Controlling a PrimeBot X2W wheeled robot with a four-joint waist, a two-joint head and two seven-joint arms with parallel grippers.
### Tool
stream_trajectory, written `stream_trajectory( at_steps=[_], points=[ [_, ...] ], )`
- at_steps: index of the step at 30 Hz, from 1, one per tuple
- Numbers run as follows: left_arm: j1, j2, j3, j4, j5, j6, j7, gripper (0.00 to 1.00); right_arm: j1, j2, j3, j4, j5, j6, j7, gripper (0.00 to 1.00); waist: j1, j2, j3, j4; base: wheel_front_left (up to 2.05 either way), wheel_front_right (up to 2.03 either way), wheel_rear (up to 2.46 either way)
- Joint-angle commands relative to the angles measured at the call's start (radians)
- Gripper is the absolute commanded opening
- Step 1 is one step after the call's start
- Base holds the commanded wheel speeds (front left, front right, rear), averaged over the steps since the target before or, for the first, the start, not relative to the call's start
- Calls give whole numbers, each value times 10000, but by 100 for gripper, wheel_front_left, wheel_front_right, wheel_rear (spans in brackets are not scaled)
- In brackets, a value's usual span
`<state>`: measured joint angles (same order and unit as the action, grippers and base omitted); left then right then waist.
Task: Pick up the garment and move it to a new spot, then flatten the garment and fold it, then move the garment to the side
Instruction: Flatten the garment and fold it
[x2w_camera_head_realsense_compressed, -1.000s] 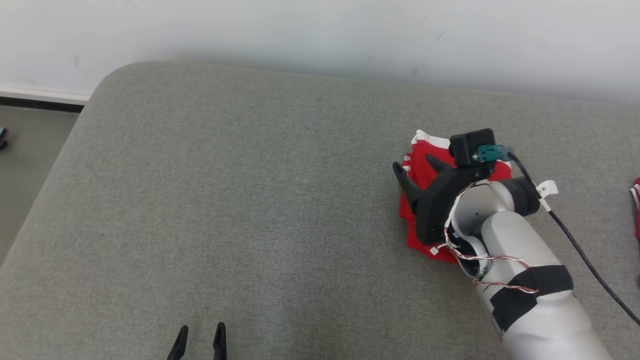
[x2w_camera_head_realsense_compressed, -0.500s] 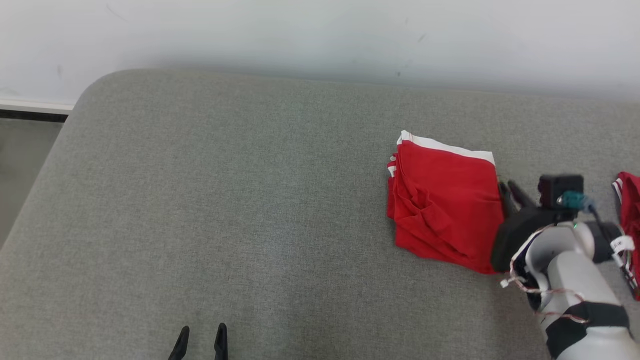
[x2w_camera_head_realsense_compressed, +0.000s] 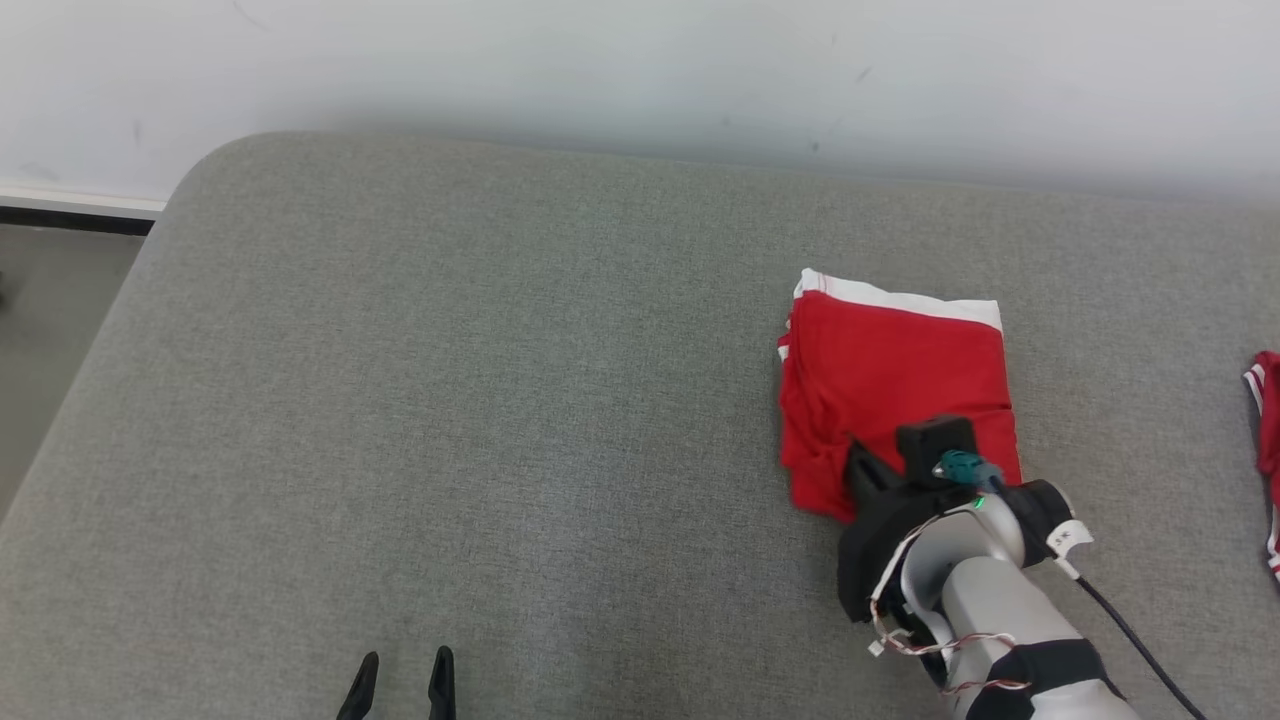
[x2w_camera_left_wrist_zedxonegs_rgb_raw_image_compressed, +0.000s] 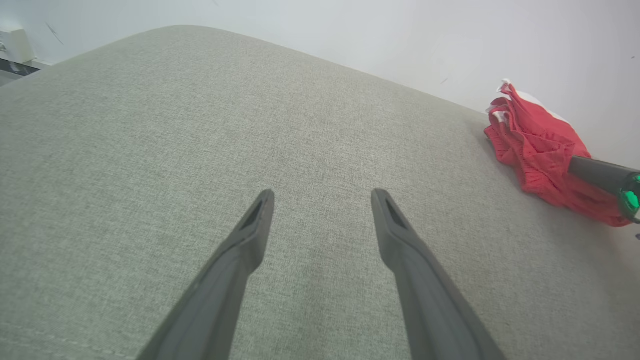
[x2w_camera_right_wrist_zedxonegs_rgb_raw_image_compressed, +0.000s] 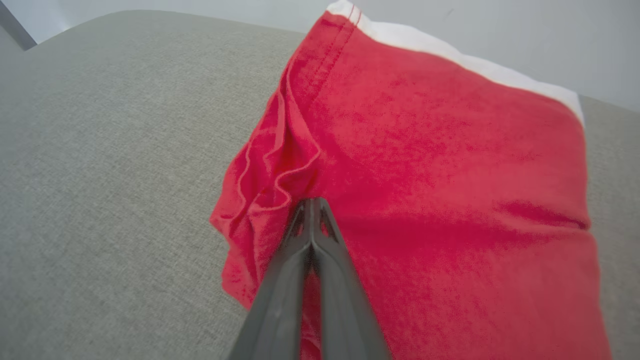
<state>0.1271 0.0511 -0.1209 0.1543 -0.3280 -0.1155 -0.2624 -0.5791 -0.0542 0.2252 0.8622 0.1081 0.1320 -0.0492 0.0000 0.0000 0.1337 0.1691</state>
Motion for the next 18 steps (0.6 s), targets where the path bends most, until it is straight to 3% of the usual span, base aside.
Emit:
stream_trajectory(
  at_steps=[1,11,18],
  points=[
    [-33,-14,11,36,60,-53,-27,100,-77,39,487,152,255,-32,-35,0,0,0,-43,48,0,0,0],
    [173,-14,148,66,-25,-26,-27,100,131,35,3081,-264,2247,-32,-10,0,0,0,-317,-43,0,0,0],
    [424,-12,335,-30,-34,77,-27,100,383,32,3295,-906,2771,-32,-648,0,0,0,-741,-473,0,0,0]
  ],
)
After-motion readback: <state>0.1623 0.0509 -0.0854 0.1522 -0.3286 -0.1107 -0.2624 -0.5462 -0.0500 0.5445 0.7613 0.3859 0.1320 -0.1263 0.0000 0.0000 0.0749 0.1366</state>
